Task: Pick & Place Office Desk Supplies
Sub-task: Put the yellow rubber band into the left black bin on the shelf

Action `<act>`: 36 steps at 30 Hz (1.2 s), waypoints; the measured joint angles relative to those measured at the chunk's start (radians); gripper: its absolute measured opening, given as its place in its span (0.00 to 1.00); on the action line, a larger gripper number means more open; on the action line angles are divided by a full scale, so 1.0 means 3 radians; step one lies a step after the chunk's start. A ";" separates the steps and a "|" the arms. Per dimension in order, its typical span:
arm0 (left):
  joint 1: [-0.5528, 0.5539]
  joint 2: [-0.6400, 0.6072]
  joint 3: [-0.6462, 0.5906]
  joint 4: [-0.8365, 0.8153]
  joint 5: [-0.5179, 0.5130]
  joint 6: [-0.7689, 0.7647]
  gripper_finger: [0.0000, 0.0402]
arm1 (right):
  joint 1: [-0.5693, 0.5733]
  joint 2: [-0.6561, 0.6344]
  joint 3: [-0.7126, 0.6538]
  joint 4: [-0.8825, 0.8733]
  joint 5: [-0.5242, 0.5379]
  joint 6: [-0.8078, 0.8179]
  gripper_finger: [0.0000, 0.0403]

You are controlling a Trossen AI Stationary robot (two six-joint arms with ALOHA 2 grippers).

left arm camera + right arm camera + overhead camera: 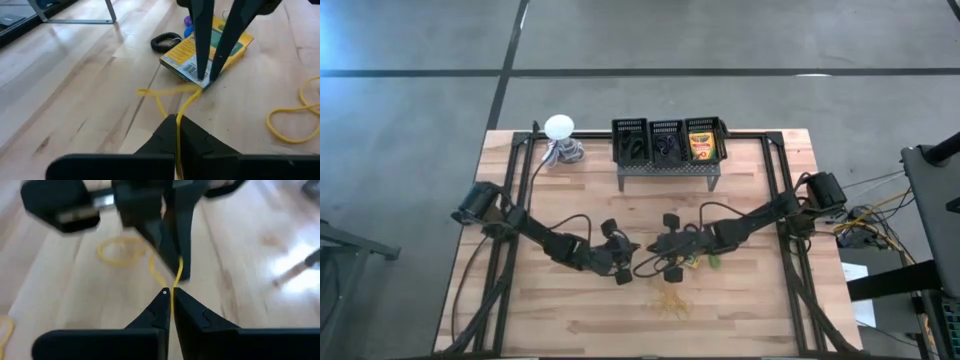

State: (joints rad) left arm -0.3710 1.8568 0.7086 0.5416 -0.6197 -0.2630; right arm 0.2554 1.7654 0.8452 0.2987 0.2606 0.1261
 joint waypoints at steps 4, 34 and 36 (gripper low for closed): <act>0.0000 0.0000 0.0000 -0.0001 0.0000 -0.0079 0.01 | 0.0002 -0.0219 0.0024 -0.0451 0.0200 0.0083 0.14; 0.1862 -0.0994 0.2493 -0.3098 -0.0047 0.1381 0.00 | 0.1506 -0.0423 -0.0474 -0.0358 0.2016 0.0880 0.16; 0.2077 -0.0993 0.2479 -0.3110 0.0038 0.1386 0.00 | 0.1506 -0.0423 -0.0474 -0.0358 0.2018 0.0880 0.16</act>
State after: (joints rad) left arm 0.2520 1.5589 1.4524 -0.3914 -0.6084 0.1527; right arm 0.7071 1.6386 0.7029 0.1913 0.8661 0.3901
